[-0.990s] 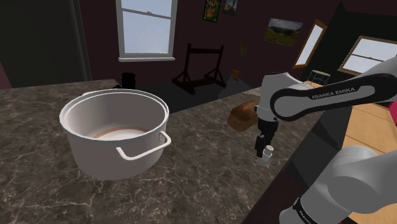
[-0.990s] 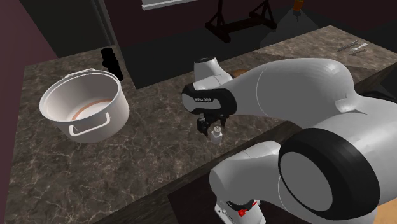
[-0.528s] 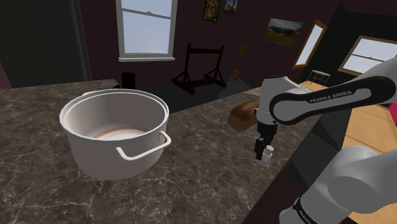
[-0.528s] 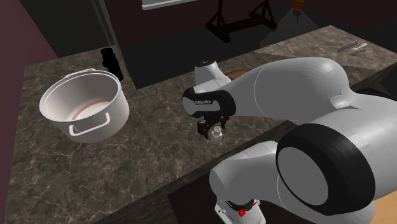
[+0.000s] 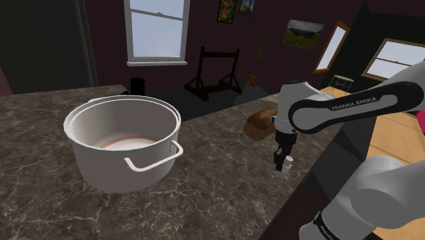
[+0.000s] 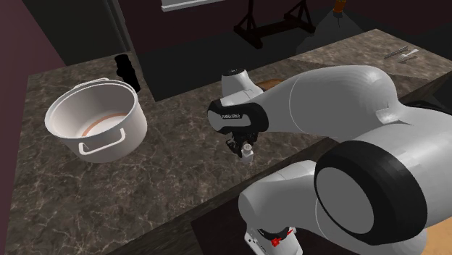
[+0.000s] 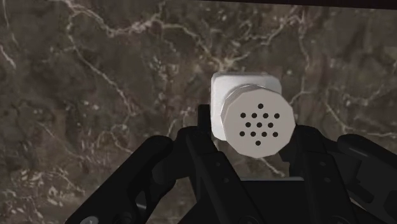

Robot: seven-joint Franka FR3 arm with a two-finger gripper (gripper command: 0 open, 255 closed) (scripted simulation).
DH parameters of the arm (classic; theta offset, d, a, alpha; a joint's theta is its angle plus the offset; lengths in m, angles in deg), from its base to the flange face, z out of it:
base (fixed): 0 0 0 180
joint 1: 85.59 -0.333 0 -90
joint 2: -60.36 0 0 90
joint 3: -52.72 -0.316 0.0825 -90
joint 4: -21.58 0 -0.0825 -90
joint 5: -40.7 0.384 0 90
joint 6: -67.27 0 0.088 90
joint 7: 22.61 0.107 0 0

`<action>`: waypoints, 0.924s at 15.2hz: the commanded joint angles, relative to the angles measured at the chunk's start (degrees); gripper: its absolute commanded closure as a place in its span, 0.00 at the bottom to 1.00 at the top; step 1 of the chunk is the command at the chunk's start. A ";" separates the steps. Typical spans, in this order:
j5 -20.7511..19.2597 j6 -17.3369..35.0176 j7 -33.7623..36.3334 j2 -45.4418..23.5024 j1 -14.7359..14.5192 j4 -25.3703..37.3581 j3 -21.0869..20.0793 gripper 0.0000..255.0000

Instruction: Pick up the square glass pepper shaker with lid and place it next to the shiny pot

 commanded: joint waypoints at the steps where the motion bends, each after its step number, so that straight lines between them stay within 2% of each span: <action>1: -0.02 0.02 0.00 -0.01 0.01 -0.01 0.00 1.00; 4: -0.02 0.03 0.00 -0.02 0.01 -0.01 0.00 1.00; 14: 0.76 -10.39 -0.64 5.54 -0.21 4.86 -0.56 1.00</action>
